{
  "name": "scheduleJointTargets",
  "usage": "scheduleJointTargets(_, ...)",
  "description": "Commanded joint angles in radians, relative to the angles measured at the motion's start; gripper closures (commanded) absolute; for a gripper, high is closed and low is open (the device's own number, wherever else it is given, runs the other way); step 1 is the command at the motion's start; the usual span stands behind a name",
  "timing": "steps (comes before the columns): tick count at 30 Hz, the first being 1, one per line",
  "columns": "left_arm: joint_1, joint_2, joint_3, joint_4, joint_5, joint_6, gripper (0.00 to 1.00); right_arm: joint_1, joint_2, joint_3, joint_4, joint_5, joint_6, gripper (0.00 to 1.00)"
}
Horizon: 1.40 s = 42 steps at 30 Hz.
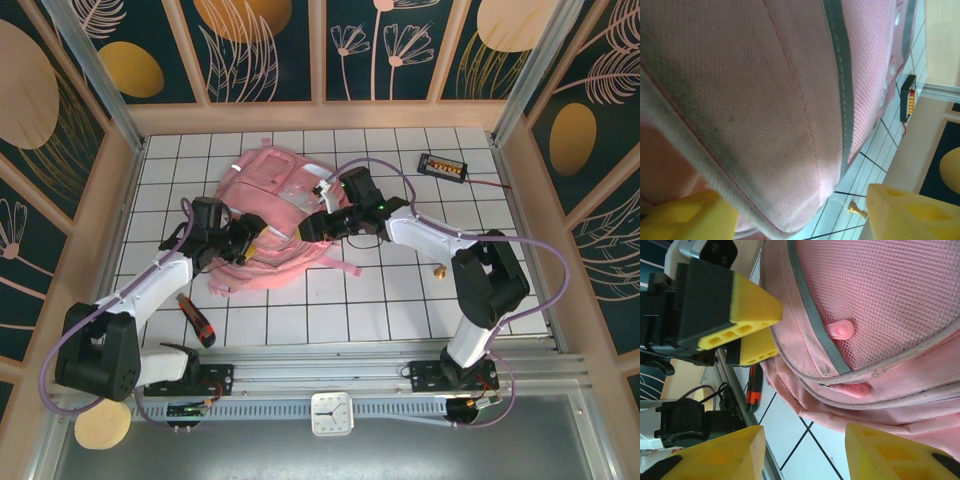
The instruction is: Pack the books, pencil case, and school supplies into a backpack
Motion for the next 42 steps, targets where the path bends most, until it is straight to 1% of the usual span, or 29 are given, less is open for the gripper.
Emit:
scheduleJointTargets(1,-0.003,0.036,0.029,0.036,-0.009,0.022,0.49,-0.004,-0.064,0.001,0.024,0.038,-0.029,0.51)
scheduleJointTargets(2,-0.002,0.042,0.036,0.035,-0.008,0.026,0.6,-0.004,-0.075,-0.003,0.029,0.053,-0.043,0.48)
scheduleJointTargets(3,-0.003,0.047,0.039,0.036,-0.005,0.026,0.66,-0.001,-0.091,-0.009,0.035,0.074,-0.051,0.44)
scheduleJointTargets(4,-0.003,0.05,0.045,0.039,-0.002,0.028,0.73,-0.001,-0.109,-0.016,0.045,0.099,-0.058,0.37)
scheduleJointTargets(5,-0.003,0.053,0.05,0.038,0.001,0.03,0.82,-0.002,-0.132,-0.03,0.064,0.119,-0.065,0.28)
scheduleJointTargets(7,-0.003,0.052,0.063,0.031,0.007,0.035,0.96,0.0,-0.178,-0.063,0.111,0.158,-0.076,0.01)
scheduleJointTargets(8,-0.003,0.048,0.074,0.022,0.008,0.038,1.0,0.002,-0.201,-0.08,0.136,0.177,-0.08,0.01)
scheduleJointTargets(10,-0.002,0.034,0.097,0.004,0.012,0.04,1.0,0.003,-0.229,-0.097,0.165,0.179,-0.102,0.01)
scheduleJointTargets(12,-0.002,0.016,0.13,-0.022,0.02,0.043,1.0,0.007,-0.237,-0.093,0.163,0.147,-0.15,0.01)
scheduleJointTargets(14,-0.003,-0.002,0.165,-0.051,0.026,0.045,1.0,0.01,-0.225,-0.074,0.141,0.077,-0.191,0.01)
scheduleJointTargets(15,-0.003,-0.008,0.175,-0.059,0.032,0.041,1.0,0.011,-0.215,-0.063,0.127,0.033,-0.216,0.03)
scheduleJointTargets(18,-0.003,-0.019,0.219,-0.068,0.064,0.018,1.0,0.021,-0.172,-0.023,0.049,-0.037,-0.301,0.21)
scheduleJointTargets(19,-0.003,-0.021,0.236,-0.071,0.072,0.007,1.0,0.029,-0.16,-0.005,0.016,-0.034,-0.336,0.27)
scheduleJointTargets(20,-0.002,-0.021,0.251,-0.075,0.078,0.002,1.0,0.035,-0.15,0.008,-0.01,-0.02,-0.362,0.29)
scheduleJointTargets(24,-0.003,-0.014,0.323,-0.094,0.102,-0.019,1.0,0.071,-0.123,0.03,-0.067,0.04,-0.472,0.3)
scheduleJointTargets(28,-0.003,-0.023,0.327,-0.081,0.109,-0.043,1.0,0.1,-0.099,0.017,-0.071,0.08,-0.52,0.3)
scheduleJointTargets(32,-0.003,-0.042,0.299,-0.064,0.107,-0.062,1.0,0.103,-0.078,-0.009,-0.035,0.11,-0.514,0.33)
scheduleJointTargets(35,-0.003,-0.053,0.291,-0.068,0.109,-0.065,1.0,0.101,-0.051,-0.012,-0.015,0.121,-0.51,0.34)
scheduleJointTargets(41,-0.002,-0.074,0.273,-0.075,0.109,-0.066,1.0,0.09,0.033,0.027,0.01,0.142,-0.5,0.34)
scheduleJointTargets(42,-0.003,-0.076,0.273,-0.082,0.108,-0.063,1.0,0.09,0.046,0.037,0.015,0.139,-0.5,0.36)
